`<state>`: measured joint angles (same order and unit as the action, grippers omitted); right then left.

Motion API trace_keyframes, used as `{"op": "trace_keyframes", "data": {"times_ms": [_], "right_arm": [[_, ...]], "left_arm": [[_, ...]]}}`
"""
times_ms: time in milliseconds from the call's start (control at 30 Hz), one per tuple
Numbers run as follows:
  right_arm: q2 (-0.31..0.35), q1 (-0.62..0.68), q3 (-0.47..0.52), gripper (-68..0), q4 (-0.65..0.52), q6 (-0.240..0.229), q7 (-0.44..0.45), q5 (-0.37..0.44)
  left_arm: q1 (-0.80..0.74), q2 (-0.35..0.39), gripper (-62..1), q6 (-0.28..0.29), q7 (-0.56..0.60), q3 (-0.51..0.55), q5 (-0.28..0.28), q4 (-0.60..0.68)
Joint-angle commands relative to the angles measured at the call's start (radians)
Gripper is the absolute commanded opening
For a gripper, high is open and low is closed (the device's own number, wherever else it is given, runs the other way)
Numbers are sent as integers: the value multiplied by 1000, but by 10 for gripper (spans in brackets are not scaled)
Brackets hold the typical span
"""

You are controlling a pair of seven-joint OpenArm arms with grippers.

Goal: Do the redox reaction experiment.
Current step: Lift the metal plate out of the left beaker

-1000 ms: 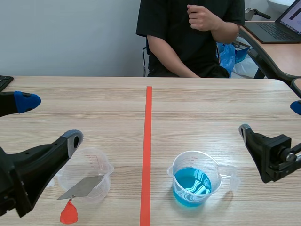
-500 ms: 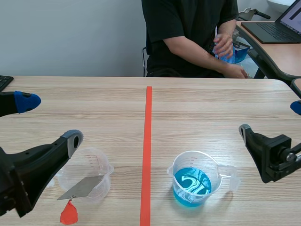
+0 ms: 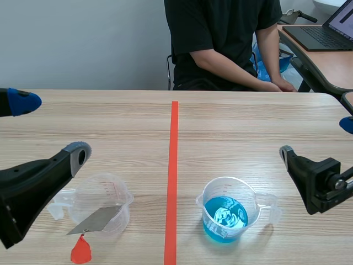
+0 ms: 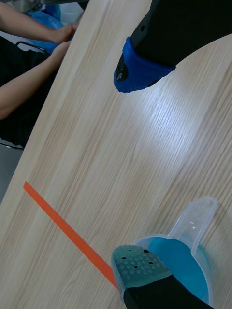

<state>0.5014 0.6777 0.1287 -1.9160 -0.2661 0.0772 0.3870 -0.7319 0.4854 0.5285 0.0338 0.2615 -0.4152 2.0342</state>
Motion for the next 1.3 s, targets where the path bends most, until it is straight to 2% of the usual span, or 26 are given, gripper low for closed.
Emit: {"op": "trace_keyframes", "data": {"times_ms": [0,67,200,333,500,567,767,867,1000,1267], "right_arm": [[6,-26,4,4,-45,3,16,-5],[6,-35,4,4,-59,-4,16,-12],[6,-75,4,4,-76,-74,19,-21],[6,-126,1,4,-84,-165,19,-22],[17,-200,-31,4,-85,-326,19,-30],[28,-228,-72,4,-85,-357,23,-49],[44,-316,-254,4,-85,-364,23,-105],[44,-357,-354,4,-85,-364,22,-151],[51,-399,-479,4,-85,-364,18,-211],[102,-429,-679,4,-84,-357,19,-411]], "left_arm": [[-5,0,14,18,0,26,-10,36],[-11,0,14,24,-13,50,-10,55],[-51,-1,14,49,-12,113,-12,94],[-106,-8,14,61,-13,181,-18,123],[-167,-10,14,72,-32,263,-69,147],[-184,-24,14,78,-40,299,-68,150],[-215,-115,14,122,-84,431,-80,150],[-240,-153,14,135,-88,492,-107,149],[-261,-192,14,142,-97,568,-110,149],[-270,-222,14,149,-122,671,-208,149]]}}
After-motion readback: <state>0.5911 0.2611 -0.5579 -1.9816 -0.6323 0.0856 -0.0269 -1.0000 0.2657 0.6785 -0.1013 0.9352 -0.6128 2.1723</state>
